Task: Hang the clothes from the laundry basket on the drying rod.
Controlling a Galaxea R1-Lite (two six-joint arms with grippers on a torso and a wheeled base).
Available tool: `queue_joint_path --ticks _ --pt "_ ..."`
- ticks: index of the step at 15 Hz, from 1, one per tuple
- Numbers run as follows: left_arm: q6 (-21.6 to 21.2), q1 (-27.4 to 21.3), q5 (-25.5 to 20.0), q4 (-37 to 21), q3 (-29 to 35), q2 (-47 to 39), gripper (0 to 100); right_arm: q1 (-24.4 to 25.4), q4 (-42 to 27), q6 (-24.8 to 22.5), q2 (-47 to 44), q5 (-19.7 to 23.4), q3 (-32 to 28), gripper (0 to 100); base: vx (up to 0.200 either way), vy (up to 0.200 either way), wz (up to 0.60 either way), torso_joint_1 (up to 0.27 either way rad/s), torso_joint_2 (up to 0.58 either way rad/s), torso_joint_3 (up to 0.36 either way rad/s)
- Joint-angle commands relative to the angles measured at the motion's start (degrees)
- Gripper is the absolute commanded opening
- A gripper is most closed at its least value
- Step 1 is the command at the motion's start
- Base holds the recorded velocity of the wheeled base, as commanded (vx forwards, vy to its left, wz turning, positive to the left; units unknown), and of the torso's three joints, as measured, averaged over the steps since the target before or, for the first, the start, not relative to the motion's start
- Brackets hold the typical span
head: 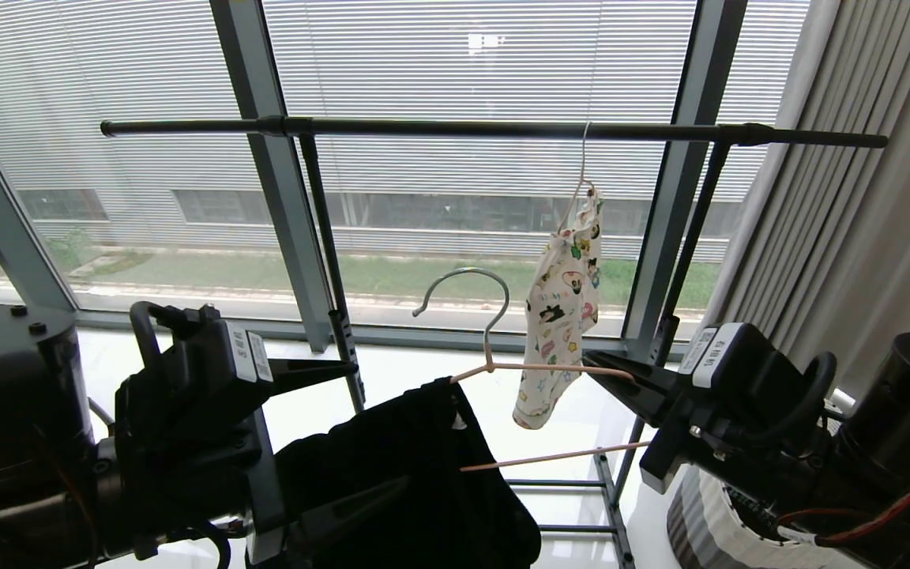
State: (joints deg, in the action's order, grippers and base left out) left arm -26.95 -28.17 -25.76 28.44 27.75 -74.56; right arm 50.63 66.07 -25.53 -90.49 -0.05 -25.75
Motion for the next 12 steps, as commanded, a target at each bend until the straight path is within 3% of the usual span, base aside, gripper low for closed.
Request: queue_joint_path --ticks 1,5,6,12 --pt "-0.29 -0.22 -0.17 0.04 -0.41 -2.26 100 2.28 0.02 -0.14 1.02 -0.04 -0.01 0 0.0 0.0 0.0 0.0 0.0 0.0" --pt "-0.64 -0.92 -0.08 0.12 -0.59 -3.4 100 6.33 0.02 -0.93 0.58 -0.39 0.08 0 0.0 0.0 0.0 0.0 0.0 0.0" --pt "-0.73 -1.01 -0.08 0.12 -0.85 -3.31 0 6.5 0.02 -1.28 0.67 -0.39 0.08 0 0.0 0.0 0.0 0.0 0.0 0.0" --pt "-1.26 -1.01 -0.08 0.12 -1.73 -3.23 0 7.47 0.02 -1.89 0.75 -0.39 -0.01 0 0.0 0.0 0.0 0.0 0.0 0.0"
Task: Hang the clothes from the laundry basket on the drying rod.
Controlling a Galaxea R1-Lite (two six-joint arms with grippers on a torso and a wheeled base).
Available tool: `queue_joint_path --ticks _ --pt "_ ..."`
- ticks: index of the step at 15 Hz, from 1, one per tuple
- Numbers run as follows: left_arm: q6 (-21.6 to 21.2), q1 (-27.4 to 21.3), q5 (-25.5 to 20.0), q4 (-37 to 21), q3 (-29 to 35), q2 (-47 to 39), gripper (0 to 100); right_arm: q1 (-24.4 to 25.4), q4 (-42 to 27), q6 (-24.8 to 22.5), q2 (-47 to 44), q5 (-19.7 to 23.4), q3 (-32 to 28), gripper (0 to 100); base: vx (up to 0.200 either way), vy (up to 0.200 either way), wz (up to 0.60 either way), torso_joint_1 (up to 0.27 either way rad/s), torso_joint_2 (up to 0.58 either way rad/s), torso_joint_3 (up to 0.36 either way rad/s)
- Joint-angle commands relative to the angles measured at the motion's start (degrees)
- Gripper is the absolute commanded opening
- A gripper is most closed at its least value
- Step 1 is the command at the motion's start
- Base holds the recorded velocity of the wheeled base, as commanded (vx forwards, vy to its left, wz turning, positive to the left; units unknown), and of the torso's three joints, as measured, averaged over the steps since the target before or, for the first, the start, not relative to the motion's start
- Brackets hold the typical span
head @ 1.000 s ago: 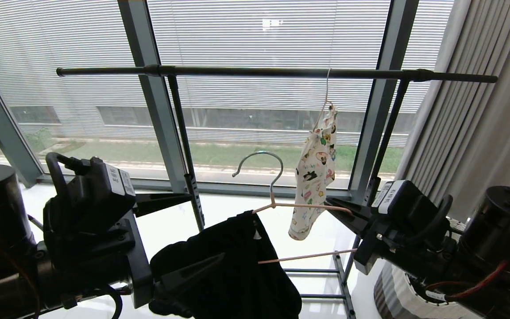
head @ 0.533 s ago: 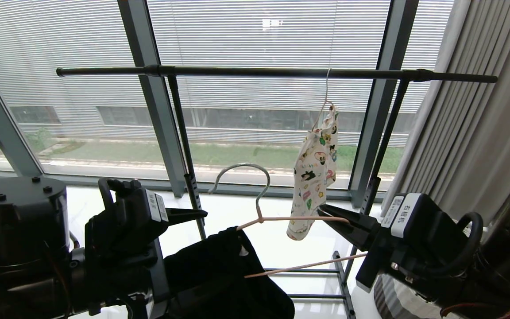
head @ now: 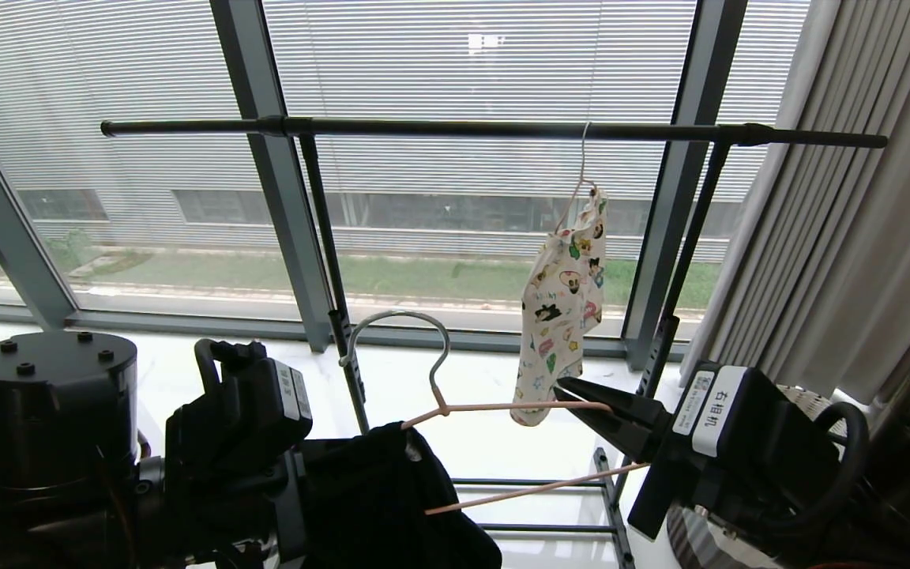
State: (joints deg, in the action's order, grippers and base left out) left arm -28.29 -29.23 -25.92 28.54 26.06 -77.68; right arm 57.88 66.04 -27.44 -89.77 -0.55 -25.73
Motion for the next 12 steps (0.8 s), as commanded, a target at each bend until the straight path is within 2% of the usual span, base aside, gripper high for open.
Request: queue_joint_path --ticks 1,4,5,8,10,12 --pt "0.08 0.05 0.08 0.03 -0.05 -0.1 0 0.48 0.06 -0.07 0.04 0.11 0.07 0 0.0 0.0 0.0 0.0 0.0 0.0" --pt "0.26 0.32 0.08 0.29 0.13 -0.54 0 0.39 0.06 -1.21 -0.05 -0.15 0.86 0 0.0 0.0 0.0 0.0 0.0 0.0" --pt "0.35 0.49 0.08 0.29 0.13 -0.37 0 0.39 0.06 -1.21 -0.05 -0.59 1.56 100 0.0 0.0 0.0 0.0 0.0 0.0" --pt "0.26 1.11 0.17 0.29 -0.22 -0.37 0 -0.31 0.06 -1.3 0.3 -2.62 2.0 100 0.0 0.0 0.0 0.0 0.0 0.0" --pt "-0.01 3.04 0.25 0.29 -0.49 -0.98 0 -1.89 0.06 -1.3 0.39 -2.62 2.44 100 0.0 0.0 0.0 0.0 0.0 0.0" --pt "-0.36 7.0 0.69 0.29 -2.16 -0.9 0 -4.27 0.06 -1.12 0.56 -2.18 5.08 100 0.0 0.0 0.0 0.0 0.0 0.0"
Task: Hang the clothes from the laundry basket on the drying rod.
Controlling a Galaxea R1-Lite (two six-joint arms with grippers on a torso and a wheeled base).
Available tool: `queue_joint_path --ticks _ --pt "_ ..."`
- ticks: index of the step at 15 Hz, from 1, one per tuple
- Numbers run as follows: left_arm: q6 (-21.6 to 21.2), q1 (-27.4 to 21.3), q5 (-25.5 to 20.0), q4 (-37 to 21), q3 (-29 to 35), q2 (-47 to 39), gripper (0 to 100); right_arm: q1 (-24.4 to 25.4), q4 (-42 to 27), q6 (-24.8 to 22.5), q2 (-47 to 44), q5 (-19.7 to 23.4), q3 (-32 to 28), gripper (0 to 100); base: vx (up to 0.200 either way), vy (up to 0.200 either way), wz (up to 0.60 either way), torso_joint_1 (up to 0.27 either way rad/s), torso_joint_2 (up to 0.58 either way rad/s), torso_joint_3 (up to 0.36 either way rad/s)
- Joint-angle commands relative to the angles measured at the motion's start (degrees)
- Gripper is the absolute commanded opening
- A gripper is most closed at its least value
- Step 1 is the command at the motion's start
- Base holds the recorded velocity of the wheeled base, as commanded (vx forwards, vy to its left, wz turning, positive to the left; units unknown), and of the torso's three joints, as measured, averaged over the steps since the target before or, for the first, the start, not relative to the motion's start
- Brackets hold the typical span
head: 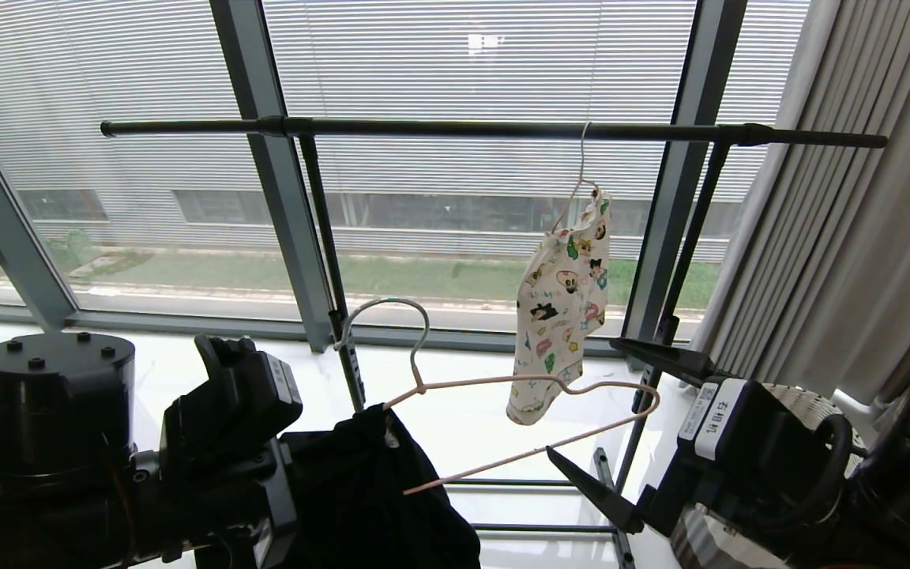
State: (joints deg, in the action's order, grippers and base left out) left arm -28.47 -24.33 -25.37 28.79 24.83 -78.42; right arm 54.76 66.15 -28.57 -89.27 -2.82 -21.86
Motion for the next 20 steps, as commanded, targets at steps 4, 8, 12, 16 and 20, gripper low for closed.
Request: queue_joint_path --ticks 4,8,12,16,20 --pt "-0.28 9.22 0.76 0.12 -0.84 0.11 0 -1.67 -0.14 3.35 -0.55 2.11 4.72 100 0.0 0.0 0.0 0.0 0.0 0.0" --pt "2.1 10.18 0.58 0.03 4.35 0.29 0 2.98 -7.61 23.39 -0.2 2.11 3.4 100 0.0 0.0 0.0 0.0 0.0 0.0" --pt "2.27 9.04 0.41 0.03 5.14 0.99 0 3.6 -9.19 38.95 -9.61 -0.79 -4.51 100 0.0 0.0 0.0 0.0 0.0 0.0" --pt "4.12 7.9 0.5 0.03 6.98 0.99 0 3.95 -8.31 39.47 -22.44 -4.92 -15.06 100 0.0 0.0 0.0 0.0 0.0 0.0" --pt "4.47 3.94 0.76 0.03 5.67 1.43 0 4.04 -7.17 39.12 -29.82 -10.37 -21.74 100 0.0 0.0 0.0 0.0 0.0 0.0"
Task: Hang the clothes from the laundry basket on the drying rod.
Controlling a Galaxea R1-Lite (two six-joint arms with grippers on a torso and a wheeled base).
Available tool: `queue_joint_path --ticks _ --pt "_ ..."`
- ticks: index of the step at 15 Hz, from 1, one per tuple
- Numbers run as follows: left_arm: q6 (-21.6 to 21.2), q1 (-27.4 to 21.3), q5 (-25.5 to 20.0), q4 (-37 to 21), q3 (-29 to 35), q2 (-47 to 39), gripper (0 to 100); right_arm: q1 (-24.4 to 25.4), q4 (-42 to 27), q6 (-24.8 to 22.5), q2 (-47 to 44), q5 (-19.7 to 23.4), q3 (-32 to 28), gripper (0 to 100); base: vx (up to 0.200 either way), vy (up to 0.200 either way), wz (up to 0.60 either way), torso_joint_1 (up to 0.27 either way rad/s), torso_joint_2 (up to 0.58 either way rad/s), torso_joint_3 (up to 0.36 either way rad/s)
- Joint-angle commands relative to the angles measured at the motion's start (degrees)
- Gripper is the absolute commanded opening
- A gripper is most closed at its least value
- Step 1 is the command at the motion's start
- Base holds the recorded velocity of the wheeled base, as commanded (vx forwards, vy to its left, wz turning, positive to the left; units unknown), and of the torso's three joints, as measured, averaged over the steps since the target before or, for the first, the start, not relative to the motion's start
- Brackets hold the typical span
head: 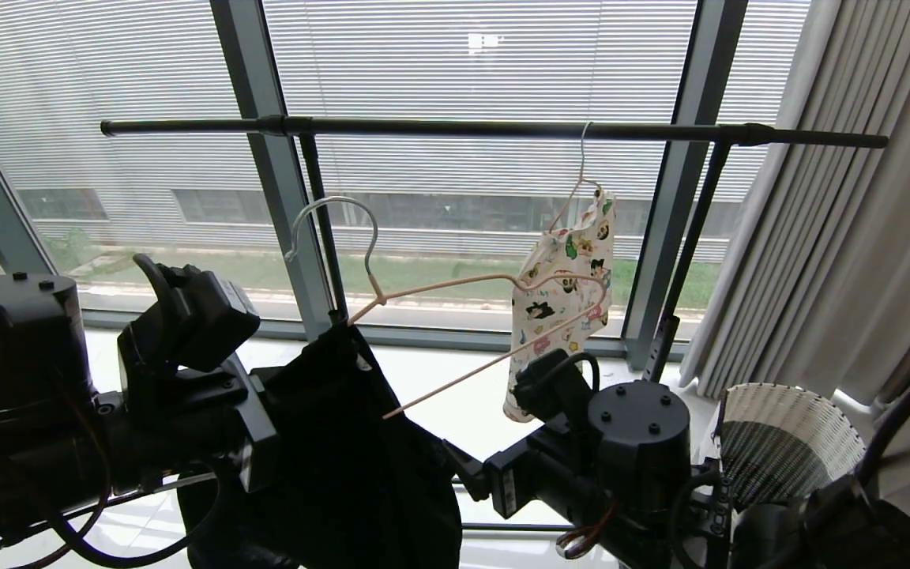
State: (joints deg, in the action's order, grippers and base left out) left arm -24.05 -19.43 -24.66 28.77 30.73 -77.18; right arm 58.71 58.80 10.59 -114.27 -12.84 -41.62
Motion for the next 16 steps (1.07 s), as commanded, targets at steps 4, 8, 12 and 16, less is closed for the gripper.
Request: queue_joint_path --ticks 4,8,12,16 --pt "-0.03 -1.05 0.05 0.06 0.03 0.19 0 0.09 0.18 -0.31 -5.34 -0.52 -1.98 100 0.0 0.0 0.0 0.0 0.0 0.0" --pt "-0.12 -1.05 0.05 0.06 -0.06 0.45 0 0.0 0.18 -2.68 -8.77 -5.62 -2.24 100 0.0 0.0 0.0 0.0 0.0 0.0" --pt "-0.03 -0.96 0.05 -0.03 -0.32 1.86 0 -1.76 0.09 -6.29 -10.0 -10.01 -2.15 100 0.0 0.0 0.0 0.0 0.0 0.0" --pt "-0.03 -0.78 0.14 -0.03 -0.85 2.3 0 -4.31 0.18 -8.66 -9.56 -11.77 -2.15 0 0.0 0.0 0.0 0.0 0.0 0.0"
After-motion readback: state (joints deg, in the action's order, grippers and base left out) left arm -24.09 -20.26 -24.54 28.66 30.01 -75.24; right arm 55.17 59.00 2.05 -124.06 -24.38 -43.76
